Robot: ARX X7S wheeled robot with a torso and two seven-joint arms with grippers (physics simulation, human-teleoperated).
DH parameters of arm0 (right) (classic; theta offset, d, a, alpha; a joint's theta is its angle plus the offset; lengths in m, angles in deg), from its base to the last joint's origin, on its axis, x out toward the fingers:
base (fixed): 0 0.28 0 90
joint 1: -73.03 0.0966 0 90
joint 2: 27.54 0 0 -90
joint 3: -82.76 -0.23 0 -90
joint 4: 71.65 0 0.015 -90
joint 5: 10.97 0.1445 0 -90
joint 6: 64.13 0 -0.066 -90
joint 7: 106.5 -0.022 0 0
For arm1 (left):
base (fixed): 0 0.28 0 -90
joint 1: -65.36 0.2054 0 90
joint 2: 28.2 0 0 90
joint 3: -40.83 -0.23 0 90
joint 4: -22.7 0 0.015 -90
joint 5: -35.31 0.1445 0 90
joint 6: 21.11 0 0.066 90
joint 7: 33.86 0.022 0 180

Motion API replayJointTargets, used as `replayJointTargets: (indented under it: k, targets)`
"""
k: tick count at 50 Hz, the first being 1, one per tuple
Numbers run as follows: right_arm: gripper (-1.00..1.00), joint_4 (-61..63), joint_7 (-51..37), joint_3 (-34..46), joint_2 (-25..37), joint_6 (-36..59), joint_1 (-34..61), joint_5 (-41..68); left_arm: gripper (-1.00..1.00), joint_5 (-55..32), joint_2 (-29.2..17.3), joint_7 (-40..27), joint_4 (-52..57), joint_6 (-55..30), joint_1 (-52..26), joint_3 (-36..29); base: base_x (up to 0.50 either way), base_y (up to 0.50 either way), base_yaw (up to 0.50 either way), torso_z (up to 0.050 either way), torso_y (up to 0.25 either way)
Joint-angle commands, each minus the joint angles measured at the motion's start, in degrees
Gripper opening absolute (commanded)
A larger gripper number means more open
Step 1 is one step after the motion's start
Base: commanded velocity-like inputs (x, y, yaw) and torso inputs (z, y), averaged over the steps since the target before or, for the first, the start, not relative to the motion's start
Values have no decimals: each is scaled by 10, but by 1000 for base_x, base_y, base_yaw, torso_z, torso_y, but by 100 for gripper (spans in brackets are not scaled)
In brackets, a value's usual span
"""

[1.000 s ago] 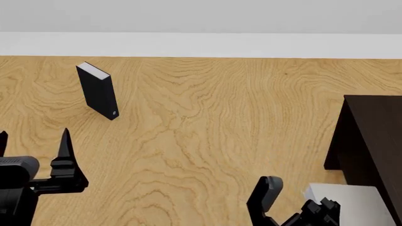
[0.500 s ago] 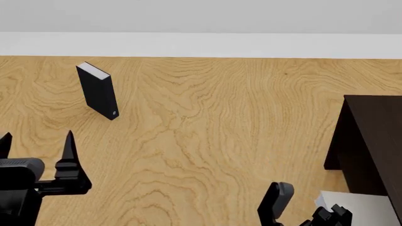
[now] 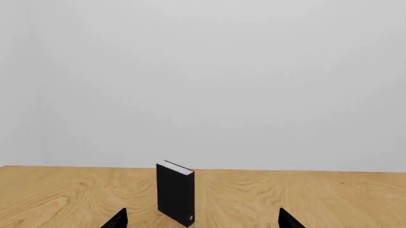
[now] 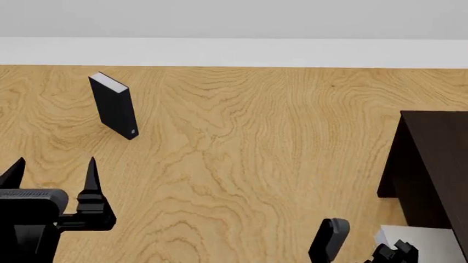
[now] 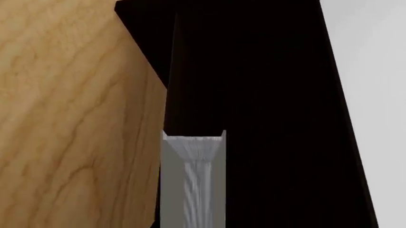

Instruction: Pick up the book on the right and place it on the cabinet shelf.

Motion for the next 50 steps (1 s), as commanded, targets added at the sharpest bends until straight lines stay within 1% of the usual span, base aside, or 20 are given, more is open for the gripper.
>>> replayJointTargets:
  k: [1, 27, 34, 39, 40, 50]
  targets:
    - [-100, -3, -6, 41, 22, 31, 1, -38, 100, 15, 7, 0, -27, 17, -7, -11, 0, 0, 0, 0, 0]
    - [-100, -3, -13, -4, 53, 25, -14, -35, 100, 26, 11, -4, -47, 19, -12, -30, 0, 0, 0, 0, 1]
    - [-100, -3, 17, -7, 51, 17, -16, -36, 100, 26, 10, -5, -41, 14, -12, -34, 0, 0, -1, 0, 0]
    - [-100, -3, 46, -1, 44, -15, -17, -36, 100, 23, 9, -6, -40, 14, -11, -34, 0, -1, -1, 0, 0]
    - [100, -3, 44, 3, 41, -15, -17, -39, 100, 22, 9, -6, -39, 14, -11, -34, 0, 0, 0, 0, 0]
    - [100, -3, 39, 7, 32, -43, -7, -38, 100, 19, 7, -7, -38, 15, -9, -33, 7, -3, 0, 0, 0]
